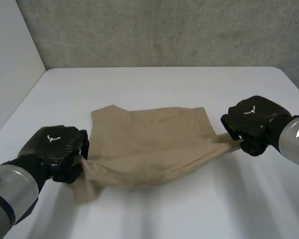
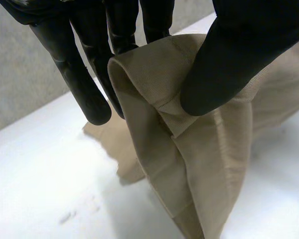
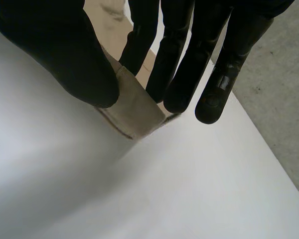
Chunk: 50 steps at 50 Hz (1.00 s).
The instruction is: Fold the shorts.
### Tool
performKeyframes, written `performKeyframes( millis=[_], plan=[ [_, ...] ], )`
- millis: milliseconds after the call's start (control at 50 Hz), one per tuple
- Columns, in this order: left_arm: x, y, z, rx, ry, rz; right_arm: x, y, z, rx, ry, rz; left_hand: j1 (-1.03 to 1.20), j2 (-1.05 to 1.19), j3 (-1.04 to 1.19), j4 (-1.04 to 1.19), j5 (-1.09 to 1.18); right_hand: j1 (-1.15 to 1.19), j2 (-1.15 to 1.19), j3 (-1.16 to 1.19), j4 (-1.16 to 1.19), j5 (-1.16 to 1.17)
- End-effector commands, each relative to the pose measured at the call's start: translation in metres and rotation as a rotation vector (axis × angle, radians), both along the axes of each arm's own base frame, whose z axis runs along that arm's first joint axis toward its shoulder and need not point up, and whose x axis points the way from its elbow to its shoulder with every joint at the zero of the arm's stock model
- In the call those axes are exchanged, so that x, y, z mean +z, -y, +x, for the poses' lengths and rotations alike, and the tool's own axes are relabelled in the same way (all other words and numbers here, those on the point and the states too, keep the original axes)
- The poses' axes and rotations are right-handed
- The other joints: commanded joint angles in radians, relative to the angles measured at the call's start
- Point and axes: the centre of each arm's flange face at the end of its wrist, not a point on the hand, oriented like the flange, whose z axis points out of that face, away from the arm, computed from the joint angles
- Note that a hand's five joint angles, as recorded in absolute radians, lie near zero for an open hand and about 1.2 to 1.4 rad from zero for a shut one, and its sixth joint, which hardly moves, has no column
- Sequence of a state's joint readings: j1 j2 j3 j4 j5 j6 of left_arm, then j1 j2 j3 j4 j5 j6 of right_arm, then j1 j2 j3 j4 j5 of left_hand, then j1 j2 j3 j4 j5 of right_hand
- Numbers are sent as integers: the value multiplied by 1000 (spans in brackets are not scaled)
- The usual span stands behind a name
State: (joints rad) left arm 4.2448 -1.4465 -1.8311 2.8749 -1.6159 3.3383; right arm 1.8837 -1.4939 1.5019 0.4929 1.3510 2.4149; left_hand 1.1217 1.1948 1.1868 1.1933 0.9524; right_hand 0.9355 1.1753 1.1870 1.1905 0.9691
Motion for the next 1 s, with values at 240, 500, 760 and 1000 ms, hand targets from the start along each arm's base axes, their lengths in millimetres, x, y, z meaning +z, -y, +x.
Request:
performKeyframes(
  millis=[240, 500, 760, 1000],
  plan=[
    [-55, 53, 1, 93, 48, 91, -77, 24, 14, -117, 176, 196, 275, 201, 209, 203, 269, 10, -230, -242, -245, -198],
    [-54, 54, 1, 93, 46, 86, -73, 21, 13, -113, 151, 235, 275, 201, 209, 203, 269, -345, -585, -597, -600, -553],
    [-54, 55, 1, 93, 46, 86, -46, 19, 14, -73, 97, 253, 275, 201, 209, 203, 269, -413, -653, -665, -668, -621],
    [-55, 54, 0, 90, 46, 90, -83, 26, 18, -61, 98, 228, 275, 201, 209, 203, 269, -328, -568, -580, -583, -536]
  ],
)
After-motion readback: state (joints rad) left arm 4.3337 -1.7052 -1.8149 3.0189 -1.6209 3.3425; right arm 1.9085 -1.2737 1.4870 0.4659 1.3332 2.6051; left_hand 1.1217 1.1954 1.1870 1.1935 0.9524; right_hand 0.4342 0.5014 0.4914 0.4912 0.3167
